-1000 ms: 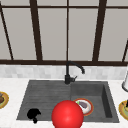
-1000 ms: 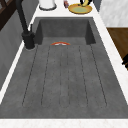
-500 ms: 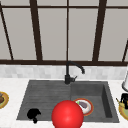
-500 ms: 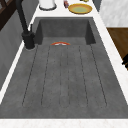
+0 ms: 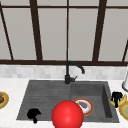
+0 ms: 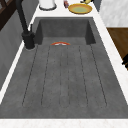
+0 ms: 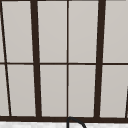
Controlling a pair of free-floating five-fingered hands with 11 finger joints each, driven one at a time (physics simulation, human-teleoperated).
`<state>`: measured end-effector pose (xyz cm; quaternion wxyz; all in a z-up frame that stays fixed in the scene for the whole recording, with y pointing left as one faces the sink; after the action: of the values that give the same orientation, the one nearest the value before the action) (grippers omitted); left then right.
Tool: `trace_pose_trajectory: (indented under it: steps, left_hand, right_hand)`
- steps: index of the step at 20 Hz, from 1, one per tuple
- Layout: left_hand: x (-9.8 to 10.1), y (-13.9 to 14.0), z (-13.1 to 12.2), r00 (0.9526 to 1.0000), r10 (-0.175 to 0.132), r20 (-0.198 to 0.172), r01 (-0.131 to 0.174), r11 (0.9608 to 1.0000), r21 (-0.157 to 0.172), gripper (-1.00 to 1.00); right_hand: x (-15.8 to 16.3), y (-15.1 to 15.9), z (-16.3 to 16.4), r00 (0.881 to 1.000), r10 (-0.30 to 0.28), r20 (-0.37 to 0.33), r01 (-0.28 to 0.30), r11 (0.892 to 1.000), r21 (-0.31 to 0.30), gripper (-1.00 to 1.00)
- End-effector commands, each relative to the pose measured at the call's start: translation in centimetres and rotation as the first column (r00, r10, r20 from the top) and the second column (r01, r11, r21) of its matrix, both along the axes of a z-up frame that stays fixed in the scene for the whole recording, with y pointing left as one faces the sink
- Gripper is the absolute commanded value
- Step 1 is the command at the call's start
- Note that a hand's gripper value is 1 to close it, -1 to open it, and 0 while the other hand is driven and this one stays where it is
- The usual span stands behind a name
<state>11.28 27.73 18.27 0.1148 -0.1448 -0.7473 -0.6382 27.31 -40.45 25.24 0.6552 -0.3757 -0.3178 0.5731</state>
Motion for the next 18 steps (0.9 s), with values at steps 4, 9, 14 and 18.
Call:
trace_pose_trajectory:
  steps: [4,9,14,18]
  left_hand:
    - [0.0,0.0,0.0,1.0,0.0,0.0,0.0,1.0,0.0,0.0]
    - [0.0,0.0,0.0,1.0,0.0,0.0,0.0,1.0,0.0,0.0]
    - [0.0,0.0,0.0,1.0,0.0,0.0,0.0,1.0,0.0,0.0]
    - [0.0,0.0,0.0,1.0,0.0,0.0,0.0,1.0,0.0,0.0]
  right_hand:
    - [1.6,5.4,-0.6,1.0,-0.013,-0.002,0.013,1.0,-0.01,1.0]
    - [3.8,8.7,-1.8,1.0,-0.025,-0.005,0.025,1.0,-0.012,1.0]
    - [6.1,11.9,-3.6,0.999,-0.033,-0.009,0.033,0.999,-0.011,1.0]
    - [8.2,13.7,-6.5,0.999,-0.047,-0.023,0.047,0.999,-0.002,1.0]
